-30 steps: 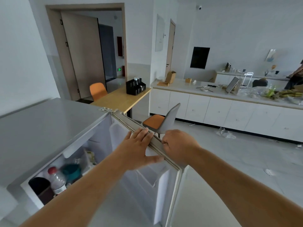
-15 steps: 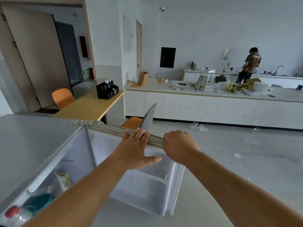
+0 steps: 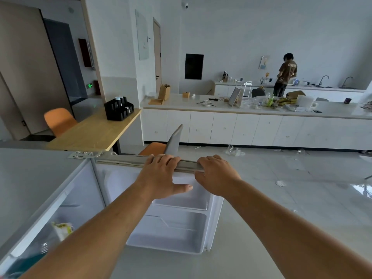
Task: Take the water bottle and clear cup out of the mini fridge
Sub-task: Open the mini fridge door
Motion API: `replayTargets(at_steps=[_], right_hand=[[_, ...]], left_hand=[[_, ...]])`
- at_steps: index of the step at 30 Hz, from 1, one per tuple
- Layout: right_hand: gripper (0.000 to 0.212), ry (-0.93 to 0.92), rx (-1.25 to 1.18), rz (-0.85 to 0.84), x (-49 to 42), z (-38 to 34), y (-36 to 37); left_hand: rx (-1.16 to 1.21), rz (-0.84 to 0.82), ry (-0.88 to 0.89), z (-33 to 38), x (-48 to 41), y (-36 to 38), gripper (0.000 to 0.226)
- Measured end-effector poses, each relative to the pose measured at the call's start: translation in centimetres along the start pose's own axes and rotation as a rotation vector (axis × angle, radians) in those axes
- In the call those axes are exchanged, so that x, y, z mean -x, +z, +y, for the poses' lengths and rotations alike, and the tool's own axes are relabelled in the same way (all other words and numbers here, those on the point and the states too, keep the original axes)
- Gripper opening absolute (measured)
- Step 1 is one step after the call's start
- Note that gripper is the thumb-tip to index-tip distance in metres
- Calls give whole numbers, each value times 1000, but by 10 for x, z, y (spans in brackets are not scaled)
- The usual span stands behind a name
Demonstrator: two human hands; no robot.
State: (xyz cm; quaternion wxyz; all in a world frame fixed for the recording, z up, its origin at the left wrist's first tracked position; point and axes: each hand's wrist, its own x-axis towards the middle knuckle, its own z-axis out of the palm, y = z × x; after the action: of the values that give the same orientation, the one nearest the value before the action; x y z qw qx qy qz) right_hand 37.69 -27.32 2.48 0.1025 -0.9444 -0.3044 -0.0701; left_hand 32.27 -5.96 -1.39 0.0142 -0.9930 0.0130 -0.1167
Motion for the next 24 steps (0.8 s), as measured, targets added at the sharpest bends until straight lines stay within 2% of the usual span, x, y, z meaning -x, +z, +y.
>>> replayTargets(at_steps=[21,24], right_hand=[[35,7,56,34,4,-7,5],[36,-8,93,52,9,-9,5]], left_hand=[[43,-24,-47,6,21,-7,110],[95,66,-66,8,28,-8,101]])
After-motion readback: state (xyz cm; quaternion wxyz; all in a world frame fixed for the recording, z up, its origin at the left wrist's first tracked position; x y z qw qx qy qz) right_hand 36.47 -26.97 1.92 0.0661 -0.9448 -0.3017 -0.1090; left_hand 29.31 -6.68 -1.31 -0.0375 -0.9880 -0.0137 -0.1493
